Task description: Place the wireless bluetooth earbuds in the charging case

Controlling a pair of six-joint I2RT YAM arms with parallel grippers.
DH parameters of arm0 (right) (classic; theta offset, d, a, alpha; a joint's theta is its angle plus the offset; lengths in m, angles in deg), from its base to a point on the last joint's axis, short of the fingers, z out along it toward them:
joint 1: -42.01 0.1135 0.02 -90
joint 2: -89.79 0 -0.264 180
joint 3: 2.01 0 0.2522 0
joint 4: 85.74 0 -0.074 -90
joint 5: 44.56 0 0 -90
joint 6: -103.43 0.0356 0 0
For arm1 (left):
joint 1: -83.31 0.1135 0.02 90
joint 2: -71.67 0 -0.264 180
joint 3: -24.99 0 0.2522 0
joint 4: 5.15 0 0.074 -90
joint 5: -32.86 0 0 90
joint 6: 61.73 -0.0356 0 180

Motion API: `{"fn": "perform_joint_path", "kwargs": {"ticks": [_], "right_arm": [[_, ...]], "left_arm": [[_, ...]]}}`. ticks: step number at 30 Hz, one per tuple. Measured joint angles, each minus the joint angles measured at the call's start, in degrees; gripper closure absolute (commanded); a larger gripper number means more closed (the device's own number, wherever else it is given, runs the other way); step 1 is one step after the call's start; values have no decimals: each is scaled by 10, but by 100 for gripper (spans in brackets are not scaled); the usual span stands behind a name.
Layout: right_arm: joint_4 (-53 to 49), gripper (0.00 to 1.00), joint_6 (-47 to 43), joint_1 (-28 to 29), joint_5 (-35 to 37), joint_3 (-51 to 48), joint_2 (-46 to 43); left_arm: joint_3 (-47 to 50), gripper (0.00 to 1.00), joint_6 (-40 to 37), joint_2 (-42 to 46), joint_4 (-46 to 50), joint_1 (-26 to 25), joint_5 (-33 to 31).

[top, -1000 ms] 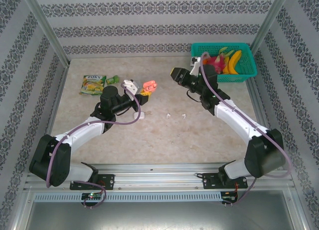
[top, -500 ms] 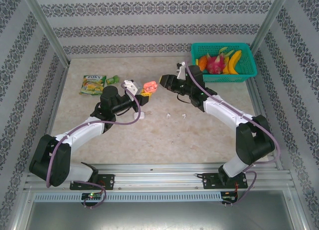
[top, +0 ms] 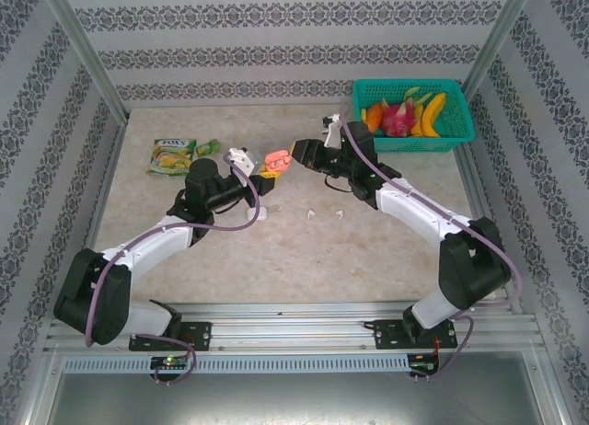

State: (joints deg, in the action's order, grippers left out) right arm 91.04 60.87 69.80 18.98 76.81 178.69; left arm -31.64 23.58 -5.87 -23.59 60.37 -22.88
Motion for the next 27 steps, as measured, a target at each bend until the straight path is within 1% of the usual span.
{"fn": "perform_joint_path", "kwargs": {"ticks": [13, 20, 26, 27], "right_arm": [[-10, 77, 0, 24, 14, -40, -60], [-27, 77, 0, 50, 12, -60, -79], [-28, 75, 0, 58, 16, -60, -91], [-31, 73, 0, 58, 18, -60, -94]], "left_arm": [[0, 100, 0, 0, 9, 0, -3], [0, 100, 0, 0, 4, 0, -5], [0, 100, 0, 0, 4, 0, -5], [0, 100, 0, 0, 4, 0, -5]]}}
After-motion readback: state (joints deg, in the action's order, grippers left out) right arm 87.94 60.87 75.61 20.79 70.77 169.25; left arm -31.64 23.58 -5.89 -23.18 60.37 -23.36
